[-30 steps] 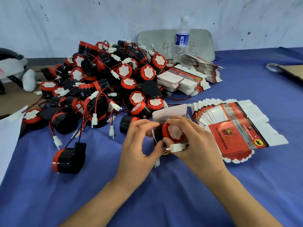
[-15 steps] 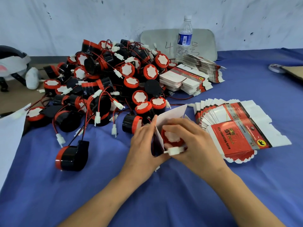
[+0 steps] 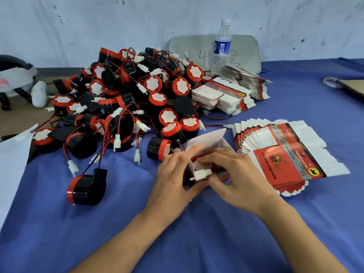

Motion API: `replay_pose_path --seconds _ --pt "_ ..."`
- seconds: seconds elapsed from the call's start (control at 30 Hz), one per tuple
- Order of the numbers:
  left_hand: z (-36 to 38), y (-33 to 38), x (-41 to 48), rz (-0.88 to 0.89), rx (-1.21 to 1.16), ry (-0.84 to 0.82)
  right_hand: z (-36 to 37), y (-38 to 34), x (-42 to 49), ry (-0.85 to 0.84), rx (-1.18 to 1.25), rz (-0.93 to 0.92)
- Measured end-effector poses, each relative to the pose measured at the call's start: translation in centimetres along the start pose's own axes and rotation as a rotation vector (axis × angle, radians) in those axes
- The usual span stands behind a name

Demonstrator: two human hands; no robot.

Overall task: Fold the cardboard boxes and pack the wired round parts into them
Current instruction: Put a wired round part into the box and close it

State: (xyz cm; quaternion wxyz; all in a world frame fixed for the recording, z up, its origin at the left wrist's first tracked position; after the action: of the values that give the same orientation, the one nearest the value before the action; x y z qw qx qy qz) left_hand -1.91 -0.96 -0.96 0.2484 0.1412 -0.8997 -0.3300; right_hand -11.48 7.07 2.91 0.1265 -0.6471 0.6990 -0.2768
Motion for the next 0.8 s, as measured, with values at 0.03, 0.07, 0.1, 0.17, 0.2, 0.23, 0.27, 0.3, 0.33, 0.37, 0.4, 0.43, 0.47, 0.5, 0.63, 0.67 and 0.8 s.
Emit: replay_pose_path --seconds 0.03,0.07,0.1,0.17,0.2,0.23,0.27,0.3,0.33,0.37,0.4,0.43,0.47,0.5,0.63,0.67,0.8 --pt "0.1 -0.2 0.1 -0.008 0.027 -0.018 -0.3 -0.1 0.0 0.027 -0.009 -0.019" --pt "0.2 -0.4 0.1 -0.031 0.052 -0.039 -0.7 -0.2 -0.1 0.08 -0.037 -0.044" --pt "0.2 -0.7 0.2 -0.059 0.074 -0.054 -1.2 -0.4 -0.2 0.153 -0.086 -0.074" --pt "0.0 -0.8 0.1 -0.094 0.128 -0.056 -2.3 -0.5 -0.7 0.299 -0.206 -0.11" --pt "-0.2 -0.6 0.1 -0.091 0.175 -0.044 -2.8 -0.5 -1.0 0.356 -0.246 -0.1" --pt "-0.3 -0.4 0.0 -0.081 0.22 -0.027 -3.2 -0.3 -1.2 0.402 -0.255 -0.074" --pt "-0.5 -0.2 0.0 -0.07 0.251 -0.012 -3.6 0.0 -1.4 0.433 -0.23 -0.042" --pt "-0.5 0.1 0.0 -0.06 0.27 0.0 -3.8 0.4 -1.5 0.446 -0.188 -0.017" --pt "-0.6 0.3 -0.1 -0.045 0.29 0.014 -3.8 0.6 -1.5 0.445 -0.154 -0.002" --pt "-0.6 0.5 -0.1 -0.03 0.308 0.028 -3.7 0.7 -1.5 0.439 -0.134 0.01" --pt "-0.6 0.7 -0.1 -0.021 0.315 0.038 -3.6 0.8 -1.5 0.437 -0.126 0.021" --pt "-0.6 0.8 -0.2 -0.02 0.307 0.04 -3.6 0.9 -1.5 0.44 -0.121 0.029" --pt "-0.6 0.8 -0.2 -0.027 0.293 0.038 -3.5 0.9 -1.5 0.446 -0.115 0.033" --pt "-0.7 0.8 -0.1 -0.037 0.277 0.032 -3.5 0.8 -1.5 0.449 -0.109 0.035" --pt "-0.7 0.8 0.0 -0.061 0.244 0.002 -2.6 0.9 -1.1 0.445 -0.07 0.074" --pt "-0.7 0.7 -0.1 -0.068 0.226 -0.001 -2.4 1.0 -0.9 0.447 -0.058 0.091" --pt "-0.8 0.7 -0.1 -0.095 0.142 0.017 -1.3 0.9 -0.3 0.445 -0.095 0.138"
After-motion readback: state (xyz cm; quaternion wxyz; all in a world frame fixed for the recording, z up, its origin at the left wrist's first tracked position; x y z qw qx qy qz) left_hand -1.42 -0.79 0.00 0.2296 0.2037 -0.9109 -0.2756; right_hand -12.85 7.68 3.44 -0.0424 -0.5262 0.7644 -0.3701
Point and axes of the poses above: each hand's wrist, its own x-axis towards the middle knuckle, its own z-axis out of the palm, y = z × x, the point moved 7 cm from there along x, towards the middle knuckle, and after that the axes turned 13 degrees about -y, right-handed, at the moved point
